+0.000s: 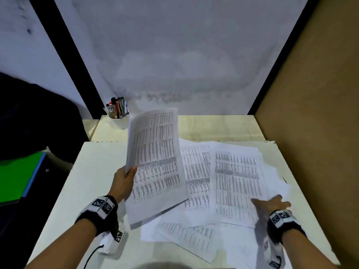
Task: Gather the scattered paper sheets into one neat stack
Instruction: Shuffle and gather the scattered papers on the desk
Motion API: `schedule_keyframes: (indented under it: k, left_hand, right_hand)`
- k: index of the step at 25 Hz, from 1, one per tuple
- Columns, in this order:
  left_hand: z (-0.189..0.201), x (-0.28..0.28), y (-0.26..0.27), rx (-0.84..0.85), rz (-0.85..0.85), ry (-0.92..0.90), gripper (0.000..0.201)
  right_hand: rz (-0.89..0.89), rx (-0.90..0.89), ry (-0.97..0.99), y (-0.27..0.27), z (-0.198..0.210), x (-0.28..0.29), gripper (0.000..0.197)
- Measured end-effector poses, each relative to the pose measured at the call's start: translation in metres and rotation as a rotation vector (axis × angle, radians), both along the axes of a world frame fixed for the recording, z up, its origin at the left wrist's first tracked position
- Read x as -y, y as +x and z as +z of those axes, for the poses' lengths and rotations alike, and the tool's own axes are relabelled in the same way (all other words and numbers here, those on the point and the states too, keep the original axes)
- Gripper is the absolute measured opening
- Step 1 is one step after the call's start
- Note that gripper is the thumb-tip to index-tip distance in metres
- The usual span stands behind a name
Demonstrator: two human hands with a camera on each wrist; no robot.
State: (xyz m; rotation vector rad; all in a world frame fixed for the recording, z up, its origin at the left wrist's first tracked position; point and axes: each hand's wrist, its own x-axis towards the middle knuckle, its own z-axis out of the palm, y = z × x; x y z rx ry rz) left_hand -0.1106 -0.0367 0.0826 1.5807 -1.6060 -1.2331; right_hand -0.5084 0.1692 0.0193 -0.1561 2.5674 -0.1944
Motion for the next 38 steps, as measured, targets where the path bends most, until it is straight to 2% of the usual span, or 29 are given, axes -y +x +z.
schedule_keyframes:
  k: [2,6,9,15,17,19,22,24,28,29,32,35,38]
  left_hand:
    - [0.001,-0.001,-0.007,-0.014,-0.003,0.011,0.027]
    - [0.003,-0.003,-0.012,-0.015,0.0,-0.002,0.031]
    - [0.001,-0.003,-0.01,-0.02,0.008,0.0,0.03]
    - [-0.012,-0.009,-0.006,-0.071,0.043,0.031,0.024]
    - [-0.013,-0.015,-0.011,-0.064,0.049,0.043,0.024]
    - [-0.013,-0.023,-0.018,-0.05,0.016,0.058,0.029]
    - [-0.013,-0.029,-0.02,-0.048,-0.023,0.071,0.033]
    - [-0.014,-0.027,-0.013,-0.051,0.008,0.078,0.032]
    - [-0.016,-0.027,0.002,-0.082,0.069,0.098,0.031]
    - [-0.017,-0.028,0.006,-0.088,0.079,0.101,0.028]
    - [-0.023,-0.027,0.017,-0.13,0.091,0.116,0.025]
    - [-0.02,-0.022,0.023,-0.138,0.096,0.118,0.026]
    - [-0.003,-0.02,0.015,-0.177,0.03,0.118,0.028]
  right_hand:
    - [-0.084,0.07,-0.111,0.002,-0.003,0.009,0.095]
    - [0.001,0.088,-0.167,0.004,0.004,0.018,0.049]
    - [0.058,0.107,-0.308,0.002,0.014,0.022,0.036]
    - [0.183,0.102,-0.509,-0.012,0.038,0.024,0.03]
    - [0.296,0.185,-0.451,-0.002,0.038,0.028,0.022]
    - [0.379,0.213,-0.359,0.013,0.03,0.035,0.023]
    - [0.391,0.086,-0.343,0.025,0.036,0.044,0.032]
    - [0.382,-0.044,-0.39,0.023,0.054,0.047,0.027]
    - [0.567,-0.225,-0.443,0.023,0.092,0.048,0.029]
    - [0.564,-0.236,-0.47,0.021,0.104,0.049,0.029]
    - [0.437,-0.277,-0.601,0.011,0.152,0.048,0.027]
    - [0.297,-0.369,-0.824,0.0,0.213,0.04,0.03]
    - [0.202,-0.221,-1.135,0.0,0.249,0.037,0.024]
